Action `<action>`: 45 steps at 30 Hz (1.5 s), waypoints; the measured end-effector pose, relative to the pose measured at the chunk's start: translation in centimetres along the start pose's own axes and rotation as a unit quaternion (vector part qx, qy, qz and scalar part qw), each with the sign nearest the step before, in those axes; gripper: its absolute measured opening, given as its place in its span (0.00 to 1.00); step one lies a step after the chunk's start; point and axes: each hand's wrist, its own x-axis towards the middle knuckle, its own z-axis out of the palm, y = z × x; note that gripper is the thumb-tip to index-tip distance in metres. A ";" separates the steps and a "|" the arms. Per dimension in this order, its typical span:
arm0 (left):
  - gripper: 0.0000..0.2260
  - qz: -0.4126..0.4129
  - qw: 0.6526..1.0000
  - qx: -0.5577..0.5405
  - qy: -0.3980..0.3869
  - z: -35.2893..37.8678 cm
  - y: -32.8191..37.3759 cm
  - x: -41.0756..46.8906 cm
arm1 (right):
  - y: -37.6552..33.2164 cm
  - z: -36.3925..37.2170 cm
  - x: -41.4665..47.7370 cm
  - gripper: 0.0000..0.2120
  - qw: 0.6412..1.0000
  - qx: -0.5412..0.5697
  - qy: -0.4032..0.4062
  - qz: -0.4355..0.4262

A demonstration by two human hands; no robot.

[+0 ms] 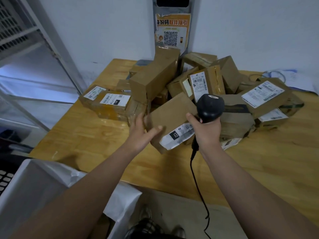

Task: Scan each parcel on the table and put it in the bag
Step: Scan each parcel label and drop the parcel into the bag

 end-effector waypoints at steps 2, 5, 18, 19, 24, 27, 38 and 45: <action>0.52 0.064 0.988 0.130 -0.049 0.0 1.2 0.7 | -0.1 -0.1 0.0 0.23 0.994 -0.104 -0.007 -0.036; 0.58 0.090 0.962 0.213 -0.145 0.4 2.3 2.5 | -0.5 0.7 -0.9 0.30 0.980 -0.181 -0.053 -0.067; 0.53 -0.020 0.966 -0.193 -0.170 -0.1 1.5 3.7 | -0.8 1.1 -1.6 0.24 0.997 0.000 -0.080 0.020; 0.53 -0.029 0.965 -0.192 -0.174 -0.1 1.7 3.7 | -0.9 1.1 -1.6 0.24 0.997 -0.004 -0.074 0.016; 0.48 -0.049 0.970 -0.178 -0.159 -0.8 1.9 4.4 | -0.8 1.3 -1.6 0.23 0.996 -0.020 -0.084 0.013; 0.45 -0.041 0.969 -0.186 -0.155 -0.9 1.6 4.5 | -0.8 1.6 -1.6 0.20 0.998 -0.014 -0.066 0.021; 0.29 -0.057 0.961 -0.185 -0.199 -2.1 1.2 5.2 | -1.4 1.8 -1.5 0.13 0.995 0.001 -0.059 0.081; 0.28 -0.083 0.968 -0.192 -0.139 -2.7 0.2 6.0 | -2.1 0.9 -2.1 0.07 0.986 -0.135 -0.092 0.024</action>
